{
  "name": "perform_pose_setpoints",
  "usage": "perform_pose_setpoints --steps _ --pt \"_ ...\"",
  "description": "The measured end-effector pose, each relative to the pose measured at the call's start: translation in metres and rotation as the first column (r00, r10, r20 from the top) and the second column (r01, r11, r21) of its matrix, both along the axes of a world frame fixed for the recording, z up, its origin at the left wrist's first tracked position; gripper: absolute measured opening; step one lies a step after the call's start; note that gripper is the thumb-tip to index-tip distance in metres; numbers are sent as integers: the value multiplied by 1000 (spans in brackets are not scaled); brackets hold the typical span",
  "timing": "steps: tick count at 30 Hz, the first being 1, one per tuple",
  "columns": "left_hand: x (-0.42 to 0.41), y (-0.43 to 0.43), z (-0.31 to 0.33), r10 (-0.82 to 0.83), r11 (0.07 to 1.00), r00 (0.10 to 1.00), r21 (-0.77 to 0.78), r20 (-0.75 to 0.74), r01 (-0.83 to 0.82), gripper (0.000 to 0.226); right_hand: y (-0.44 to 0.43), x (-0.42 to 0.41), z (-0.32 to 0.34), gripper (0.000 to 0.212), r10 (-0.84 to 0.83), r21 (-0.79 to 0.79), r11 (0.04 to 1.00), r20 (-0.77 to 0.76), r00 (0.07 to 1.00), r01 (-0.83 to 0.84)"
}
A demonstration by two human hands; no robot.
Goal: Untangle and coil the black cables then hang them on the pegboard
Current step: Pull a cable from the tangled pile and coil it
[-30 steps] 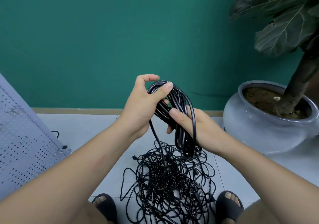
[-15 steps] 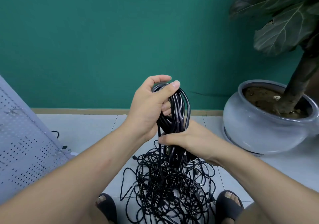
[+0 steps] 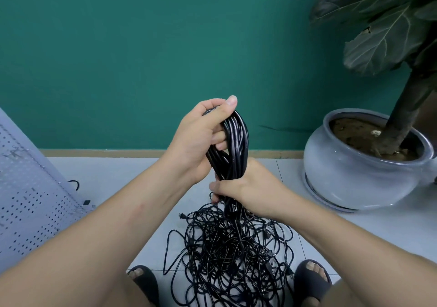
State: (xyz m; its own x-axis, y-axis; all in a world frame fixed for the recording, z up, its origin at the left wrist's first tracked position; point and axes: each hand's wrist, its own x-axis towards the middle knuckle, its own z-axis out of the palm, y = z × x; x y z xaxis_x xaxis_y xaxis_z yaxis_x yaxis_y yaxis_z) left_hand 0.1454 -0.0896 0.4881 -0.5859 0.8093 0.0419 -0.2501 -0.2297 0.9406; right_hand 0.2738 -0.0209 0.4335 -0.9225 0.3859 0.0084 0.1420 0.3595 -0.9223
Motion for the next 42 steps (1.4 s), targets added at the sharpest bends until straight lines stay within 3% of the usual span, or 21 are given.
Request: perform_pose_setpoints --steps 3,8,11,14,17,20,23,26,29,33,37,40,42 --pt "-3 -1 -2 -11 995 982 -96 -186 -7 32 -1 3 -4 19 -55 -177 983 -13 998 52" --pt "-2 -4 -21 -197 977 964 -119 -178 178 68 10 7 9 14 -211 -270 947 -120 970 173" --pt "2 -8 -41 -305 937 936 -230 -178 262 57 22 10 16 12 -253 -292 938 -209 945 186" --pt "9 -12 -62 -438 860 850 -410 -291 303 30 33 15 18 24 -304 -250 938 -259 917 241" --pt "20 -17 -75 -564 767 738 -566 -371 303 50 38 17 20 24 -370 -285 914 -297 880 289" --pt "29 -21 -91 -610 733 650 -634 -454 245 25 40 14 19 23 -434 -297 890 -317 843 346" --pt "42 -24 -96 -637 715 599 -663 -486 221 11 44 11 16 23 -503 -210 864 -336 796 457" --pt "50 -27 -86 -604 752 553 -641 -574 155 27 48 9 17 29 -545 -80 830 -334 769 553" --pt "44 -30 -70 -505 828 497 -558 -705 50 24 51 10 19 31 -545 59 808 -301 783 586" --pt "31 -37 -42 -425 884 538 -461 -728 74 18 57 10 14 31 -404 304 845 -173 898 439" --pt "18 -45 -23 -295 946 550 -318 -781 57 8 55 17 6 27 -88 141 986 -33 996 91" --pt "14 -48 -13 -165 979 529 -203 -833 -15 9 46 25 3 28 2 -78 997 9 1000 -1" --pt "11 -48 -6 -79 986 521 -143 -850 -83 13 41 26 2 31 16 -121 993 27 1000 -13"
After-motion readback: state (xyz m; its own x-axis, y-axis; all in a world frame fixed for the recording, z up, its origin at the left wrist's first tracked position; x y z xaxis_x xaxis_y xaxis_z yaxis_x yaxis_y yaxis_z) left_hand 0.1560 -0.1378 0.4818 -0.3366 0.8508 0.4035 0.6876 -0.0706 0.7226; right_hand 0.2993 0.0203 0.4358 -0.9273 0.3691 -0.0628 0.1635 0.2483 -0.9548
